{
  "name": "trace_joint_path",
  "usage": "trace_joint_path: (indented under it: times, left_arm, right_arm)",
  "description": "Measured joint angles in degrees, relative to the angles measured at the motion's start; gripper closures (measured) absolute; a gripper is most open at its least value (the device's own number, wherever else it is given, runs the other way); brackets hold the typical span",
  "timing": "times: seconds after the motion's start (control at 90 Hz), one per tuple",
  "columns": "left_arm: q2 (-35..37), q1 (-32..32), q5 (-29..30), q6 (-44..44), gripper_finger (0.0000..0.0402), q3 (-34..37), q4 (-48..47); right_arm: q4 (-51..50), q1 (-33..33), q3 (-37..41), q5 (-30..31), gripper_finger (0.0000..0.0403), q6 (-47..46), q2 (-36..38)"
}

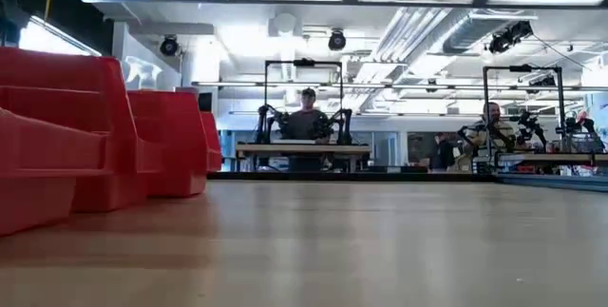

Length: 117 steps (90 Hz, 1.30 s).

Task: Sort silverware
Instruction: Put the silver knife in the bottom red bin, then adjust the top red bin

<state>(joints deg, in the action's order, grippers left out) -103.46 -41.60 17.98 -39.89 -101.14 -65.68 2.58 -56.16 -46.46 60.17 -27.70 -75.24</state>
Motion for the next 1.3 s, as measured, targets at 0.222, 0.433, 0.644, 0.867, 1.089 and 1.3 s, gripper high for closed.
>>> trace_joint_path:
  times: [0.222,0.433,0.644,0.867,1.089,1.3]
  left_arm:
    - [0.8,-16.0,5.1,-27.0,0.0401,1.8,-11.8]
    - [0.6,-24.6,3.9,-41.7,0.0401,12.9,-12.9]
    - [1.1,-25.7,-3.9,-44.1,0.0375,23.9,-5.8]
    - [1.2,-25.7,-11.3,-44.0,0.0310,26.8,-3.9]
    - [1.2,-27.8,-12.3,-46.8,0.0284,20.5,-12.2]
    - [1.4,-31.2,-0.7,-50.4,0.0295,12.4,-14.6]
  right_arm:
    - [-2.5,3.7,-0.1,-3.1,0.0231,-4.0,-1.8]
    - [-2.4,6.4,0.0,-8.2,0.0231,-5.3,-1.8]
    - [-2.4,8.4,0.0,-8.3,0.0231,-9.1,-2.7]
    - [-1.9,14.3,0.0,-17.3,0.0231,-14.5,-9.4]
    - [4.1,22.0,0.0,-22.4,0.0231,-20.0,-16.9]
    - [8.5,30.4,-6.9,-29.2,0.0258,-22.3,-28.6]
